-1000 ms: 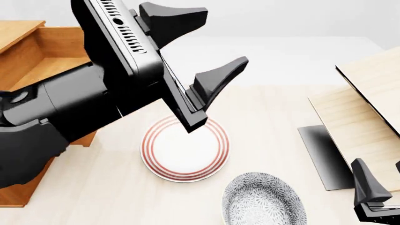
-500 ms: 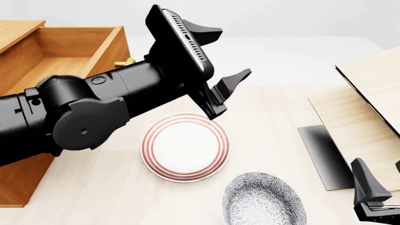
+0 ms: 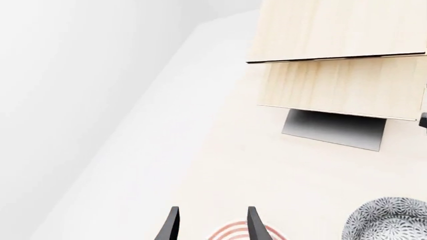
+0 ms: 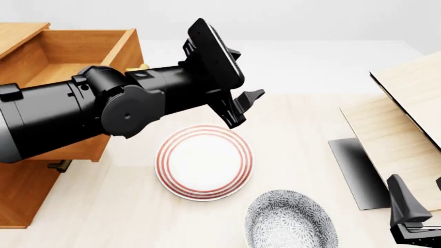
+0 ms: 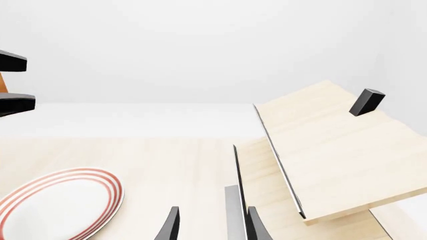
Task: Close the top drawer of the cabinet.
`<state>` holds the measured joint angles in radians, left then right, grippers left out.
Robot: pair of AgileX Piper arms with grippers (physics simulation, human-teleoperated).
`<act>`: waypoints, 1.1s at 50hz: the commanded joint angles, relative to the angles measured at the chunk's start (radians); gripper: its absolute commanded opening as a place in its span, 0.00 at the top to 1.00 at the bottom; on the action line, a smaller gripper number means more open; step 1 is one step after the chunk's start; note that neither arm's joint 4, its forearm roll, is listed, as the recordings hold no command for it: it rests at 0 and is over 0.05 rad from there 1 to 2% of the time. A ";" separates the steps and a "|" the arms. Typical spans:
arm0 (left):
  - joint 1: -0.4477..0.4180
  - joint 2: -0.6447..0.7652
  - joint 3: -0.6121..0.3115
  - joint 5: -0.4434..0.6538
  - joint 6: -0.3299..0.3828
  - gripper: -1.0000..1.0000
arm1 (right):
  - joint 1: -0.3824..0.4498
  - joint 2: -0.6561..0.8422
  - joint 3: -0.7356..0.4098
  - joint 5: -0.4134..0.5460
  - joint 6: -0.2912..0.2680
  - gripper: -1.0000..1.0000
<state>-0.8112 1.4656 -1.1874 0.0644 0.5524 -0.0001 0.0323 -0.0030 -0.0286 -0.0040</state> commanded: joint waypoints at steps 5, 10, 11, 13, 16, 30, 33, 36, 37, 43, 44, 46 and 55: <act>0.089 0.027 0.004 0.057 0.059 0.00 | 0.000 -0.001 0.000 0.001 0.000 0.00; 0.145 0.011 0.031 0.053 0.079 0.00 | 0.000 -0.001 0.000 0.001 0.000 0.00; 0.147 0.009 0.033 0.051 0.080 0.00 | 0.000 -0.001 0.000 0.001 0.000 0.00; 0.173 -0.006 0.050 0.041 0.084 0.00 | 0.000 0.000 0.000 0.000 0.001 0.00; 0.187 -0.018 0.067 0.025 0.098 0.00 | 0.000 -0.001 0.000 0.000 -0.001 0.00; 0.458 -0.285 0.531 -0.131 0.126 0.00 | 0.000 -0.004 0.000 0.005 0.001 0.00; 0.466 -0.288 0.535 -0.133 0.130 0.00 | 0.000 -0.005 0.000 0.005 0.000 0.00; 0.472 -0.293 0.539 -0.134 0.134 0.00 | 0.000 -0.004 0.000 0.004 0.000 0.00; 0.474 -0.293 0.541 -0.135 0.136 0.00 | 0.000 -0.003 0.000 0.004 0.001 0.00; 0.486 -0.298 0.553 -0.139 0.145 0.00 | 0.000 -0.003 0.000 0.003 0.001 0.00; 0.490 -0.299 0.554 -0.139 0.147 0.00 | 0.000 -0.003 0.000 0.002 0.000 0.00; 0.501 -0.299 0.559 -0.144 0.153 0.00 | 0.000 -0.003 0.000 0.002 -0.001 0.00; 0.559 -0.305 0.567 -0.156 0.166 0.00 | 0.000 -0.003 0.000 0.003 0.000 0.00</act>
<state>-0.3120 1.1753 -0.6893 -0.0987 0.7165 -0.0002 0.0294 -0.0030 -0.0260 -0.0036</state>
